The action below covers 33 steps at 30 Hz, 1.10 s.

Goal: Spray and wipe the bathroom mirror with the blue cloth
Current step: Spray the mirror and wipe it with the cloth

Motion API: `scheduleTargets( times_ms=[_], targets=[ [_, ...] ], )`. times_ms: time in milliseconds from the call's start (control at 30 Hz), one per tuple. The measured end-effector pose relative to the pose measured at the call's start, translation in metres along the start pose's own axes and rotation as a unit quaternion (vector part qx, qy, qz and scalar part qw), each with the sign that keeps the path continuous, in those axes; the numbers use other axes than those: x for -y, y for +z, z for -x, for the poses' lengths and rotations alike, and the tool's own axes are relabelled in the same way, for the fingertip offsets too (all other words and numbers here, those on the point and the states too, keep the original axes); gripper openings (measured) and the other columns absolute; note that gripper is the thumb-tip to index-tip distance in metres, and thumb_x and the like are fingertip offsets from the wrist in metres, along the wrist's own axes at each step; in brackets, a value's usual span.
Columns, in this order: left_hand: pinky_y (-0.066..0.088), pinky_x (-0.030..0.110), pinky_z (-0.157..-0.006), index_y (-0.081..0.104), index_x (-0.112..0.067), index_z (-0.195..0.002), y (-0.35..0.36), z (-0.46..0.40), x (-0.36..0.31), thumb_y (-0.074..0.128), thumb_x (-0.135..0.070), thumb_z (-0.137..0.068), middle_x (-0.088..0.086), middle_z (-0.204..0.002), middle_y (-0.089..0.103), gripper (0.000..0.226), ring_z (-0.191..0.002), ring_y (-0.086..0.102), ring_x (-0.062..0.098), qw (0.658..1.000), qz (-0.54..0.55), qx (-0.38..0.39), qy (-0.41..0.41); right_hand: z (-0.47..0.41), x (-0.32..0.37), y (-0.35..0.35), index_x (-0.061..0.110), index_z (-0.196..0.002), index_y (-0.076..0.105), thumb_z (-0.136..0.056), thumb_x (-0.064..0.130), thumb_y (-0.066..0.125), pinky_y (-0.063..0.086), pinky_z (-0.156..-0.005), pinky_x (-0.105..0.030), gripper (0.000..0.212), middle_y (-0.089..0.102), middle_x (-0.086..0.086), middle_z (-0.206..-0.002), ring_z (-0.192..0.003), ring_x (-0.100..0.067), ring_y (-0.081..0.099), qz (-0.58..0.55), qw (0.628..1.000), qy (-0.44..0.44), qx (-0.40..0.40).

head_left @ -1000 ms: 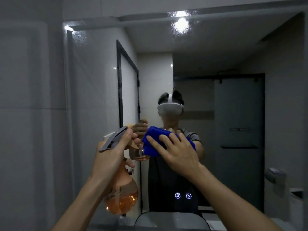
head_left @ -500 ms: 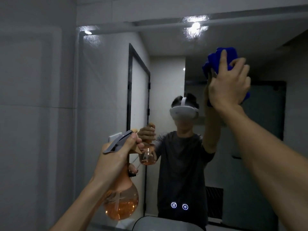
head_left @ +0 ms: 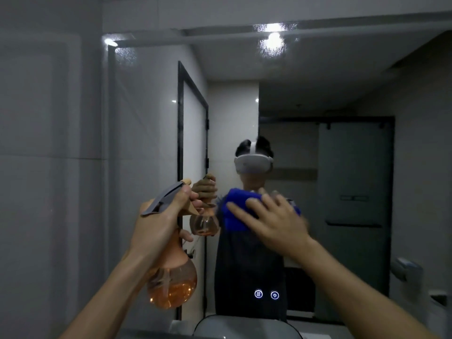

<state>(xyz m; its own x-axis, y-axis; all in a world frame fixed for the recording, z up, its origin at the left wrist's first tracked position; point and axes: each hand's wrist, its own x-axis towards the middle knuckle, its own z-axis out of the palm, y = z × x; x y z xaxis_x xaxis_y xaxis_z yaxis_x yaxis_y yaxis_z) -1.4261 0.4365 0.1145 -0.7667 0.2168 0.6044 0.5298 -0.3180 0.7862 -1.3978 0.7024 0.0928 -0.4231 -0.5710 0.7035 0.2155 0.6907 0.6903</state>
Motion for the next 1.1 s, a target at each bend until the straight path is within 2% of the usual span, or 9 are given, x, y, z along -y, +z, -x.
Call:
scheduleTargets(
  times_ms=[133, 267, 333, 433, 567, 700, 933, 1033, 1100],
  targets=[
    [0.052, 0.026, -0.044, 0.074, -0.010, -0.096, -0.002, -0.002, 0.001, 0.062, -0.033, -0.091, 0.012, -0.087, 0.077, 0.027, -0.083, 0.075, 0.022, 1.000, 0.019, 0.007, 0.001, -0.026, -0.092, -0.022, 0.020, -0.148, 0.038, -0.085, 0.021, 0.066, 0.038, -0.064, -0.041, 0.069, 0.051, -0.018, -0.110, -0.086, -0.035, 0.048, 0.073, 0.969, 0.227, -0.060],
    [0.052, 0.027, -0.046, 0.075, -0.012, -0.097, -0.009, -0.007, 0.005, 0.063, -0.034, -0.091, 0.010, -0.086, 0.077, 0.025, -0.082, 0.075, 0.025, 1.000, 0.012, 0.005, 0.005, -0.060, -0.127, -0.036, 0.023, -0.151, 0.031, -0.095, 0.031, 0.054, 0.043, -0.075, -0.047, 0.061, 0.044, -0.022, -0.122, -0.102, -0.038, 0.046, 0.018, 0.897, 0.437, -0.068],
    [0.054, 0.029, -0.048, 0.074, -0.013, -0.098, -0.014, -0.008, 0.008, 0.062, -0.035, -0.091, 0.009, -0.087, 0.077, 0.026, -0.082, 0.074, 0.030, 1.000, -0.002, 0.008, 0.010, -0.081, -0.119, -0.035, 0.023, -0.150, 0.031, -0.094, 0.030, 0.053, 0.043, -0.078, -0.046, 0.062, 0.044, -0.021, -0.124, -0.105, -0.038, 0.046, 0.017, 0.877, 0.474, -0.079],
    [0.055, 0.033, -0.054, 0.075, -0.014, -0.100, -0.020, -0.009, 0.012, 0.061, -0.039, -0.091, 0.008, -0.090, 0.078, 0.030, -0.083, 0.074, 0.032, 1.000, -0.010, 0.000, 0.006, -0.106, -0.078, -0.030, 0.023, -0.149, 0.033, -0.088, 0.029, 0.058, 0.042, -0.075, -0.043, 0.066, 0.047, -0.018, -0.120, -0.100, -0.035, 0.048, 0.008, 0.903, 0.422, -0.076],
    [0.054, 0.030, -0.051, 0.075, -0.014, -0.100, -0.022, -0.010, 0.014, 0.062, -0.036, -0.091, 0.008, -0.090, 0.078, 0.027, -0.085, 0.075, 0.022, 1.000, 0.004, -0.010, 0.002, -0.090, 0.009, -0.006, 0.018, -0.149, 0.036, -0.086, 0.021, 0.062, 0.043, -0.073, -0.043, 0.068, 0.051, -0.017, -0.117, -0.098, -0.034, 0.050, -0.008, 0.980, 0.193, -0.048],
    [0.053, 0.025, -0.045, 0.073, -0.010, -0.103, -0.027, -0.007, 0.016, 0.062, -0.033, -0.091, 0.009, -0.091, 0.077, 0.029, -0.083, 0.075, 0.019, 1.000, 0.015, -0.008, -0.010, -0.050, 0.043, 0.006, 0.018, -0.148, 0.038, -0.087, 0.023, 0.057, 0.049, -0.078, -0.048, 0.064, 0.052, -0.013, -0.118, -0.102, -0.033, 0.052, -0.032, 0.998, 0.046, -0.007],
    [0.052, 0.027, -0.045, 0.072, -0.019, -0.104, -0.049, -0.003, 0.022, 0.061, -0.034, -0.093, 0.006, -0.088, 0.076, 0.023, -0.085, 0.074, 0.019, 0.999, -0.030, -0.037, 0.003, -0.037, 0.024, 0.005, 0.017, -0.146, 0.042, -0.087, 0.017, 0.055, 0.044, -0.068, -0.042, 0.060, 0.056, -0.014, -0.109, -0.093, -0.034, 0.053, 0.006, 0.990, 0.129, -0.049],
    [0.051, 0.028, -0.047, 0.072, -0.026, -0.101, -0.052, -0.002, 0.023, 0.060, -0.035, -0.094, 0.007, -0.085, 0.075, 0.016, -0.084, 0.074, 0.022, 0.999, -0.038, -0.035, 0.007, -0.036, 0.027, 0.005, 0.015, -0.145, 0.042, -0.088, 0.015, 0.054, 0.046, -0.068, -0.044, 0.059, 0.056, -0.015, -0.108, -0.092, -0.035, 0.055, 0.015, 0.990, 0.129, -0.051],
    [0.051, 0.028, -0.048, 0.074, -0.021, -0.098, -0.053, -0.002, 0.024, 0.061, -0.036, -0.094, 0.009, -0.085, 0.075, 0.020, -0.083, 0.073, 0.026, 0.999, -0.039, -0.037, 0.002, -0.037, 0.026, 0.005, 0.015, -0.146, 0.042, -0.088, 0.014, 0.054, 0.046, -0.068, -0.043, 0.059, 0.055, -0.015, -0.107, -0.091, -0.034, 0.054, 0.019, 0.990, 0.127, -0.052]
  ],
)
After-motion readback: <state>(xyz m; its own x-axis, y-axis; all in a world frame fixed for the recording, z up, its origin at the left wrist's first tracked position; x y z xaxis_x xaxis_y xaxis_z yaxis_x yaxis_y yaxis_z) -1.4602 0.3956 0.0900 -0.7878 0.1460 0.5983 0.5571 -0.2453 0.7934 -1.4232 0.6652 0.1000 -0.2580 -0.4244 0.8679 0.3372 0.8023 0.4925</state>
